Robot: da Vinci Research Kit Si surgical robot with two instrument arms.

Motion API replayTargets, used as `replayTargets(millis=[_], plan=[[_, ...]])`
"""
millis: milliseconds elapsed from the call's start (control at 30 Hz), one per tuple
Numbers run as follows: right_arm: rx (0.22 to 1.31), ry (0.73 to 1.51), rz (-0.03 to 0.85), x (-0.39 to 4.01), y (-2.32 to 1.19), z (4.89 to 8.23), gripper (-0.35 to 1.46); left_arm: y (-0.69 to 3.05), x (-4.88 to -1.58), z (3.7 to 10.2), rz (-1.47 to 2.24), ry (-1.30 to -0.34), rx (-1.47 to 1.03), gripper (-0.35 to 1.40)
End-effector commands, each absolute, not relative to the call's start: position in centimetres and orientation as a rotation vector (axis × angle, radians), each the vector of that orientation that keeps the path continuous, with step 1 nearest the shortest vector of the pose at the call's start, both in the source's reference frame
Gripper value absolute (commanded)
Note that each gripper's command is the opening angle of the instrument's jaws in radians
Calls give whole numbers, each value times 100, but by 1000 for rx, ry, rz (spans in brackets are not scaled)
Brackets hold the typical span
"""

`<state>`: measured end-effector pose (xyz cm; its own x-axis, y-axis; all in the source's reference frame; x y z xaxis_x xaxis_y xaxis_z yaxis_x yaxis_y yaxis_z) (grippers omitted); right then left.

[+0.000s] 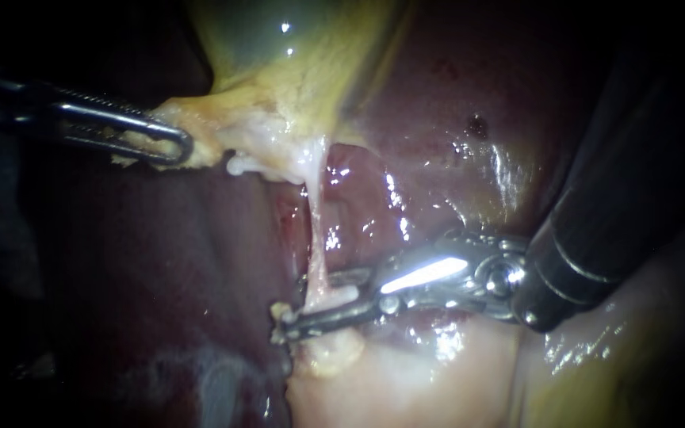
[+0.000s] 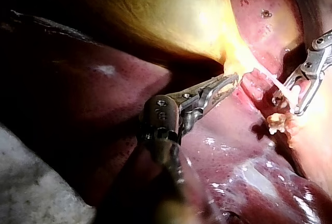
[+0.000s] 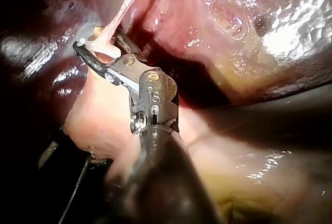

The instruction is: Going back first clip right tube

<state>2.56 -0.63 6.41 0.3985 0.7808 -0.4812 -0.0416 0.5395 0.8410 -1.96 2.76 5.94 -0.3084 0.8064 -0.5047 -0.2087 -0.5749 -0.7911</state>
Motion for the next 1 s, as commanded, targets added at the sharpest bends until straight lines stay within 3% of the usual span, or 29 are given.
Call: replayTargets(millis=[33, 500, 1000], plan=[[847, 1044, 594, 253, -63, 644, 48, 276, -196, 593, 1943, -811, -1249, -35], [676, 1113, 405, 238, -69, 672, 50, 276, -196, 593, 1943, -811, -1249, -35], [668, 1123, 367, 216, -80, 662, 50, 276, -195, 594, 1943, -811, -1249, -35]])
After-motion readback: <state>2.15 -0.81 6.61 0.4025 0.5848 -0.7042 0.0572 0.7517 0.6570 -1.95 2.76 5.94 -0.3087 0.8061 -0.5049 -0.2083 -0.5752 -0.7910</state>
